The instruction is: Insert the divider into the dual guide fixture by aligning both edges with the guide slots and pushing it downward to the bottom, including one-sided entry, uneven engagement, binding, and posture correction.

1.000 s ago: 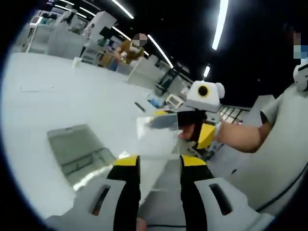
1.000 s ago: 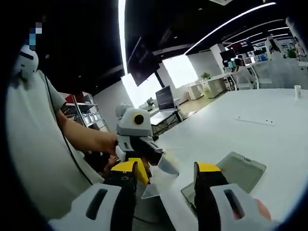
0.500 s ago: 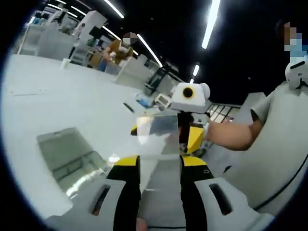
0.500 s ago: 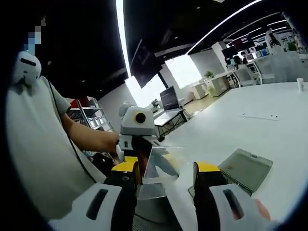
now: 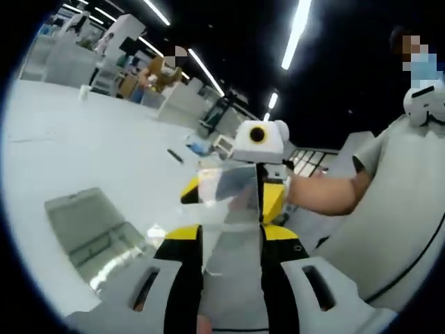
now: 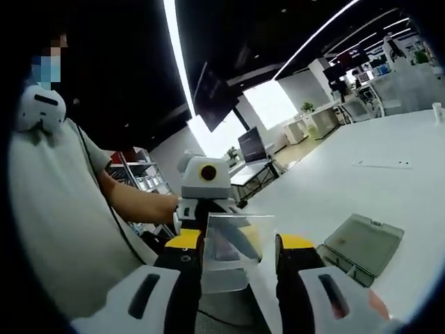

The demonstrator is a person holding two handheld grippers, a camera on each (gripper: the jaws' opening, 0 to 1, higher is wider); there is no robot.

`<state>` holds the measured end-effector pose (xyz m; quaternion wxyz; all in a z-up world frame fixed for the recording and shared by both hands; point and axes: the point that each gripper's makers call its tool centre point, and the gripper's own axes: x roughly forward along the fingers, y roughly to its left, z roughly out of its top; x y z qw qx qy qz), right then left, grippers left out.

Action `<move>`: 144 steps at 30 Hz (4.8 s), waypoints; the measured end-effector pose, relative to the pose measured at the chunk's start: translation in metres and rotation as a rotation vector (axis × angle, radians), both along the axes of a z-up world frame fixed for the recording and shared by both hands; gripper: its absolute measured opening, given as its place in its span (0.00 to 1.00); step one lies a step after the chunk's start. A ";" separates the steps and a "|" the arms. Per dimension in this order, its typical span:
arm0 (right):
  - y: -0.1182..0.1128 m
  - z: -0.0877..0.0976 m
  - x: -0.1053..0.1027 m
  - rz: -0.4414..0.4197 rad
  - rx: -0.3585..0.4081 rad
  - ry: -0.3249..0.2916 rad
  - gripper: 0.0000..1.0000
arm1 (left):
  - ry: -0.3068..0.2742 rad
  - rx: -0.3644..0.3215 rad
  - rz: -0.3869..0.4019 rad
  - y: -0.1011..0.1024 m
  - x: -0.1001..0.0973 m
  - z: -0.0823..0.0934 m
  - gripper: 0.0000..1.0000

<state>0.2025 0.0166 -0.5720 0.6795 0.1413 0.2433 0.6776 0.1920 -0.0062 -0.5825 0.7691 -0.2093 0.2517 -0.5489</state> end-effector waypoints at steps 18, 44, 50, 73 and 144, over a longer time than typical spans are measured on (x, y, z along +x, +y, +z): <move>-0.001 0.011 0.008 -0.001 0.089 0.089 0.34 | 0.015 -0.039 -0.018 0.000 0.003 0.002 0.28; 0.000 0.018 0.010 -0.021 0.150 0.148 0.32 | 0.044 -0.082 -0.022 0.000 0.004 0.003 0.29; 0.000 0.019 0.012 -0.038 0.149 0.141 0.32 | 0.051 -0.097 -0.012 0.000 0.006 0.005 0.29; 0.006 -0.006 0.035 -0.180 0.039 0.155 0.32 | -0.094 0.118 0.126 0.005 0.022 -0.008 0.33; 0.005 -0.075 0.067 -0.632 -0.215 0.348 0.31 | -0.004 0.698 0.421 0.021 0.054 -0.077 0.11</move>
